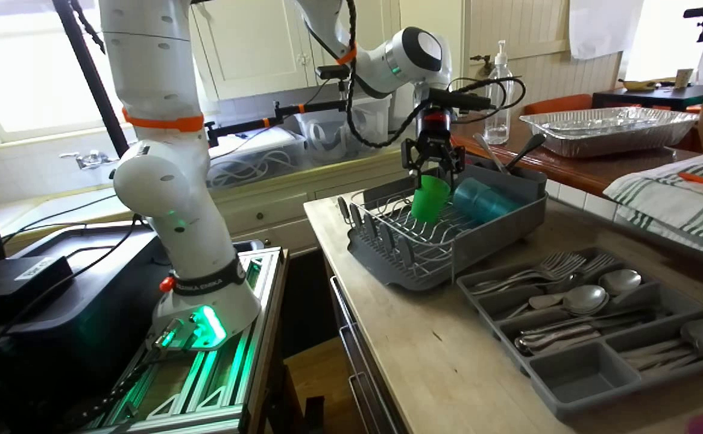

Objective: Place the blue and green cups on the drying rack

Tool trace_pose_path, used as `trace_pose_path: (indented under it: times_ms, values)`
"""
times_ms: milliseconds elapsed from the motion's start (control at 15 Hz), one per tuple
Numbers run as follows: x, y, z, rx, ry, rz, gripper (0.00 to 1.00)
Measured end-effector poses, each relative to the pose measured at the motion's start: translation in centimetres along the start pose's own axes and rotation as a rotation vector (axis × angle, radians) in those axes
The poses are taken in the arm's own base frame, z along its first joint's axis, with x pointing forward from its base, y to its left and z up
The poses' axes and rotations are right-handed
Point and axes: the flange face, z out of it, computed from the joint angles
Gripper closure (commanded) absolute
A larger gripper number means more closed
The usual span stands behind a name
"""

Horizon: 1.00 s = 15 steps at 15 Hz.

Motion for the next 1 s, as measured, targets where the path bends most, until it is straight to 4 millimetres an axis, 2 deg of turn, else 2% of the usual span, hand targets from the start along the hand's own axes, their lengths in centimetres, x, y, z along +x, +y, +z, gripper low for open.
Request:
trace_pose_path:
  times_ms: [267,533,733,1000]
  values:
    - [1.3,0.9,-1.2,0.013,0.002,0.066,0.51]
    - [0.2,0.4,-0.8,0.054,0.048,0.166,0.51]
    - [-2.4,-0.6,-0.1,0.088,0.084,0.237,0.51]
    - [-7.8,-2.7,1.6,0.125,0.113,0.336,0.51]
